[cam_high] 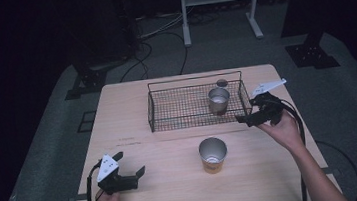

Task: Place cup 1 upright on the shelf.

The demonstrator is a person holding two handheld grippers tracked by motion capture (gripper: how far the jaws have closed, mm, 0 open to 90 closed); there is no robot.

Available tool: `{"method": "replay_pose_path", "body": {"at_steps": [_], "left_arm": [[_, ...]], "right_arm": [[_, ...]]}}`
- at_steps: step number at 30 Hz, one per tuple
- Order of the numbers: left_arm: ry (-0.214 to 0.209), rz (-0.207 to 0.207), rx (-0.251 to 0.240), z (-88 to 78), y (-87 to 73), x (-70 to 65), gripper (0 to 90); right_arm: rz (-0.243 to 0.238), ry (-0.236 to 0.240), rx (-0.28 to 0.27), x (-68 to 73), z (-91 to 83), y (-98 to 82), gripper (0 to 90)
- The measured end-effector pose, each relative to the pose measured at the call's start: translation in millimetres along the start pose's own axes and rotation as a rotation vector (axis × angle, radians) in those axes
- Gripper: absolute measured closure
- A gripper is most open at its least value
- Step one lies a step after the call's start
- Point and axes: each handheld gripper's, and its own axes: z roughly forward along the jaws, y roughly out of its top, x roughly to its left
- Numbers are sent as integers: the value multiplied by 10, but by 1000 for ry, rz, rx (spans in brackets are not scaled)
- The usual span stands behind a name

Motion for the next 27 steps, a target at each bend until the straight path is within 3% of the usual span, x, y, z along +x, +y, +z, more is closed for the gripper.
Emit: {"method": "replay_pose_path", "body": {"at_steps": [10,15,27], "left_arm": [[0,4,5,-1,2,3,0],[1,2,4,0,2,-1,0],[-1,1,2,-1,1,-4,0]], "right_arm": [[15,34,-20,59,-65,-174,115],[-8,48,6,151,-86,-246,115],[-43,94,-25,333,-199,-425,115]]}}
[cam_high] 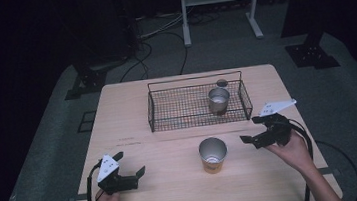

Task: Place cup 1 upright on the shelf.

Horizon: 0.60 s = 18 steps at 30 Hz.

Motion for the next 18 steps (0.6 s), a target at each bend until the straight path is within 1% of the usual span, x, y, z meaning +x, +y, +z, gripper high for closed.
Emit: {"method": "replay_pose_path", "body": {"at_steps": [4,5,6,9,10,11,12,13,14,16,18], "left_arm": [[1,-1,1,0,0,0,0],[1,-1,1,0,0,0,0],[1,0,2,0,0,0,0],[1,0,2,1,0,-1,0],[0,0,2,0,0,-1,0],[0,0,1,0,0,-1,0],[0,0,0,0,0,-1,0],[0,0,0,0,0,-1,0],[0,0,0,0,0,-1,0],[0,0,0,0,0,-1,0],[0,1,-1,1,0,-2,0]], "right_arm": [[-20,19,-7,92,-14,-40,114],[-20,19,-7,92,-14,-40,114],[-20,28,-9,139,-20,-55,114],[-30,47,-15,218,-16,-75,114],[-30,47,-15,218,-16,-75,114],[-45,48,-14,245,-11,-80,113],[-51,63,-16,298,-2,-94,113],[-51,63,-16,298,-2,-94,113],[-62,66,-13,347,9,-106,113],[-70,79,-17,387,22,-121,113],[-78,81,-16,430,32,-135,109]]}}
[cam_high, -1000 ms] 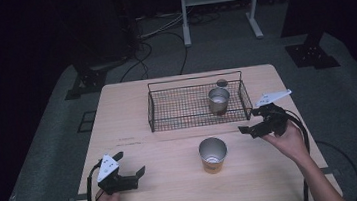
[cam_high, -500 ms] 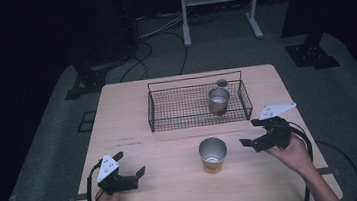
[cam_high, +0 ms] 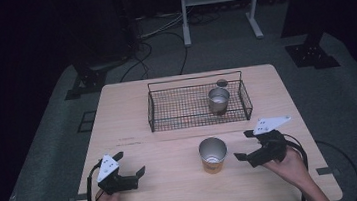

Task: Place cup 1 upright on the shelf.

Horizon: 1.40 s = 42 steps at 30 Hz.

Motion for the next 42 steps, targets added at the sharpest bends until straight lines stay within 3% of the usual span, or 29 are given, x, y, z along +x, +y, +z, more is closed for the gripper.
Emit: {"method": "replay_pose_path", "body": {"at_steps": [2,23,34,42], "left_arm": [[-1,2,0,0,0,-2,0],[0,3,2,-1,1,-2,0],[-3,-4,-5,-3,-2,7,0],[-3,-6,-6,-10,-3,11,0]], "right_arm": [[0,21,-7,39,10,-10,107],[-82,40,-2,398,170,-38,35],[-78,56,-10,467,263,-36,24],[-68,35,-14,507,385,-23,20]]}}
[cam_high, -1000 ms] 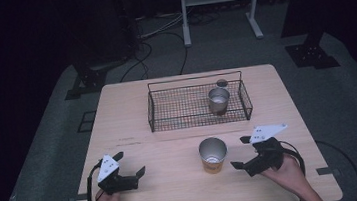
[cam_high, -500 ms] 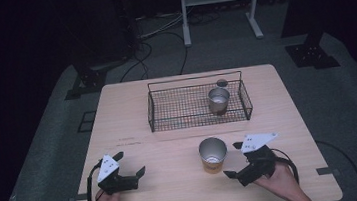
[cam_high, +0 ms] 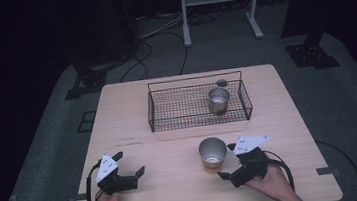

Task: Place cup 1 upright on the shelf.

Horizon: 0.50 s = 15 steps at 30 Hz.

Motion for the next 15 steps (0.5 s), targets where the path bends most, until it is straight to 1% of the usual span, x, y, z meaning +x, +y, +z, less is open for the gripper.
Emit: {"method": "replay_pose_path", "body": {"at_steps": [2,5,9,12,15], "left_arm": [[1,0,0,0,0,1,0],[2,-2,0,0,-1,3,0],[2,-4,-2,-1,-2,4,0],[2,-4,-3,-2,-2,4,0],[2,-5,-4,-2,-3,4,0]], "right_arm": [[6,3,-10,-12,28,-1,19],[7,3,-5,-14,60,-4,20],[13,-17,-1,-19,125,1,19],[15,-19,-13,-22,156,17,19],[6,-28,-15,-23,178,27,19]]}}
